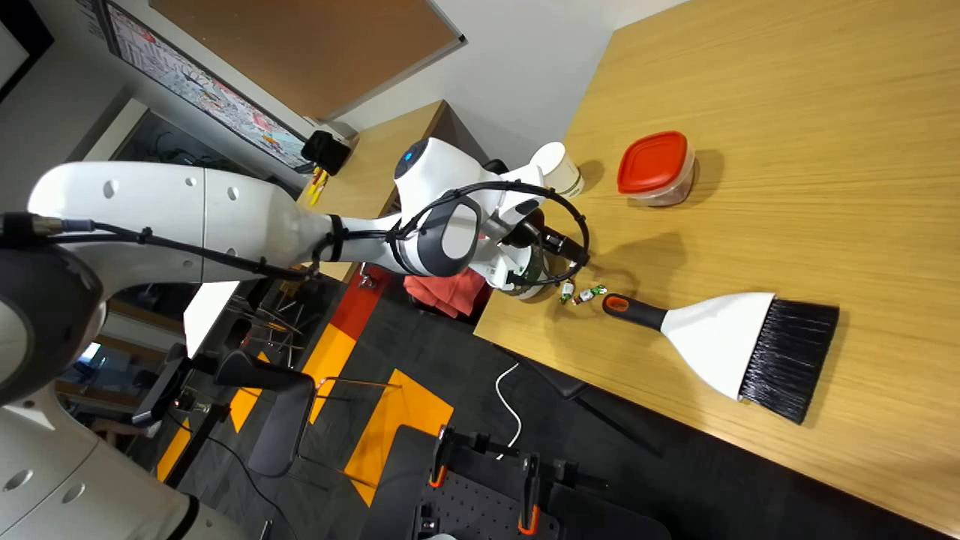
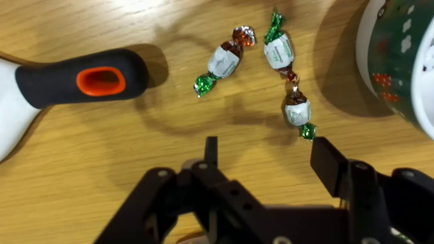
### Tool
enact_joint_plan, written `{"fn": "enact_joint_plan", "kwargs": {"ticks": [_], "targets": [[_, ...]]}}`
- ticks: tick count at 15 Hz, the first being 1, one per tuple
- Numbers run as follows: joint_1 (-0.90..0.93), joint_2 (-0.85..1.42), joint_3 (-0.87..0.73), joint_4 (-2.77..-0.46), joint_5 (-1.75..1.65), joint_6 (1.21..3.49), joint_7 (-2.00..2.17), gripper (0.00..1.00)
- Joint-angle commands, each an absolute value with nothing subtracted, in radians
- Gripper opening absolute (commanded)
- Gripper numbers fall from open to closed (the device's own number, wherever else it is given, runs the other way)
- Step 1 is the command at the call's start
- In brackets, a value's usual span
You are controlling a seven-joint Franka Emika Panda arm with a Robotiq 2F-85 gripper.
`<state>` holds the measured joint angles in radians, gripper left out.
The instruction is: Put a sweet in the mug
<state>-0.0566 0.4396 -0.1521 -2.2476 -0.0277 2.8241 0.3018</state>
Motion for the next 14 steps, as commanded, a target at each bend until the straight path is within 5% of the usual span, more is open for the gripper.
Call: {"fn": "enact_joint_plan", "kwargs": {"ticks": [1,8,14], "targets": [[-0.036,0.487,-0.161,-2.186,0.013,2.790,0.311,0.69],[-0.056,0.547,-0.106,-2.130,0.113,2.746,0.290,0.71],[-0.034,0.596,-0.130,-2.093,0.102,2.728,0.308,0.62]]}}
